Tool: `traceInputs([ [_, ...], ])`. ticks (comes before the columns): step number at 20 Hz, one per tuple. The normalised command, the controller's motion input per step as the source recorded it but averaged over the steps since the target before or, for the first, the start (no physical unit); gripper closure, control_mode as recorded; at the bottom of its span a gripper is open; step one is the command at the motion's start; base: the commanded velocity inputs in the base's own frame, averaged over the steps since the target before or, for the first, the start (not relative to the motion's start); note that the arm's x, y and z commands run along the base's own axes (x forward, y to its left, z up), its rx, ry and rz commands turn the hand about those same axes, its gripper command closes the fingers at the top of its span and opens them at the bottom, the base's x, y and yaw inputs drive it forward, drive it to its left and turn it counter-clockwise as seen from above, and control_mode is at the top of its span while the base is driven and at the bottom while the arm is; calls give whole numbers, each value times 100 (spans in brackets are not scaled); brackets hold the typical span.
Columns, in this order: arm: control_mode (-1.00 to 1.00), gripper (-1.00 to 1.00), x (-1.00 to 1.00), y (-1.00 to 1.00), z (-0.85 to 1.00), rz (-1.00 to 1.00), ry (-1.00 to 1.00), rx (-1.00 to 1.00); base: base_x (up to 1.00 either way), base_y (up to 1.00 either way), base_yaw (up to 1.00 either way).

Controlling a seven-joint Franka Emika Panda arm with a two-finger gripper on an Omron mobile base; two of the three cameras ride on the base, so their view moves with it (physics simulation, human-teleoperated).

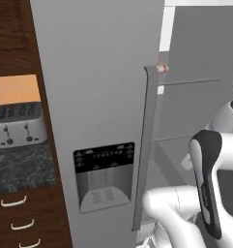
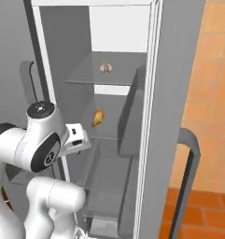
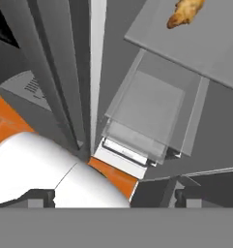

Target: Place one garlic and one chicken drumstick in each tupperware on the nearby counter, to pack two identical lunches.

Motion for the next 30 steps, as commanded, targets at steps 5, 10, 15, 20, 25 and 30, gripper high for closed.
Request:
traceInputs([
  [5,100,-100,0,0,0,0,0,0,57,-41,25],
  [10,100,-100,0,0,0,0,0,0,34,-46,18],
  [15,-100,-100,44,-27,-15,7,-7,5,0,0,0],
  [20,-100,-100,81,-6,-1,-5,-20,19,0,0,0],
  [25,-100,-100,84,-8,-2,-19,-2,38,0,0,0],
  [30,-100,-100,75,-30,-16,-17,8,35,0,0,0],
])
